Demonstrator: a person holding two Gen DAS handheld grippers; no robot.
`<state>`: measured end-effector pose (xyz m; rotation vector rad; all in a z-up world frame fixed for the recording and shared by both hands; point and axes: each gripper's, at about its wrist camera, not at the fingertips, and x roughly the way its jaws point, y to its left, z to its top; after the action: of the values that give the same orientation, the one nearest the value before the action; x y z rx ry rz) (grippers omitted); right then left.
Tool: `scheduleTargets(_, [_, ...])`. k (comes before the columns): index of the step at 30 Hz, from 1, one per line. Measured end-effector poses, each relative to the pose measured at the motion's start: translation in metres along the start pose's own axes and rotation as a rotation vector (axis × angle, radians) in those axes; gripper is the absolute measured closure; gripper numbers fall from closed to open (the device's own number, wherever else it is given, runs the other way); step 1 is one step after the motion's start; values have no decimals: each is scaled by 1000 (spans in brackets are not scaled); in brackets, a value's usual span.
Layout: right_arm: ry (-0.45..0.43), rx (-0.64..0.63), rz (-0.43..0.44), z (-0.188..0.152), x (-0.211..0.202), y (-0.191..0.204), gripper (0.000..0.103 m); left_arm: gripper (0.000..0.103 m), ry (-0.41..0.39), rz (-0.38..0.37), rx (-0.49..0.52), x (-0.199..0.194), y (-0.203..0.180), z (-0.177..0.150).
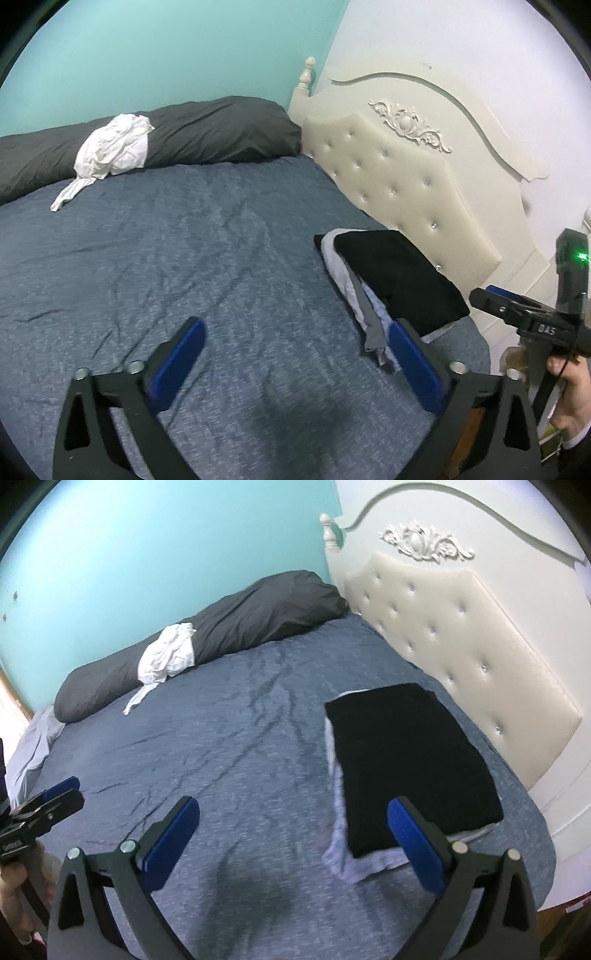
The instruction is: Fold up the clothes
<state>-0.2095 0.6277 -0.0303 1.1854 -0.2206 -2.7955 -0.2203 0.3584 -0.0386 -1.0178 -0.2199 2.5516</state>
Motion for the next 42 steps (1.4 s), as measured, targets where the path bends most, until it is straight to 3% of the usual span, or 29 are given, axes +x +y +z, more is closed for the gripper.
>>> scheduleTargets(23, [-83, -73, 41, -68, -83, 103, 0, 0, -14, 24, 40, -102, 28, -48])
scheduleTargets(42, [-104, -72, 83, -113, -120, 138, 0, 0, -42, 53, 56, -161, 34, -84])
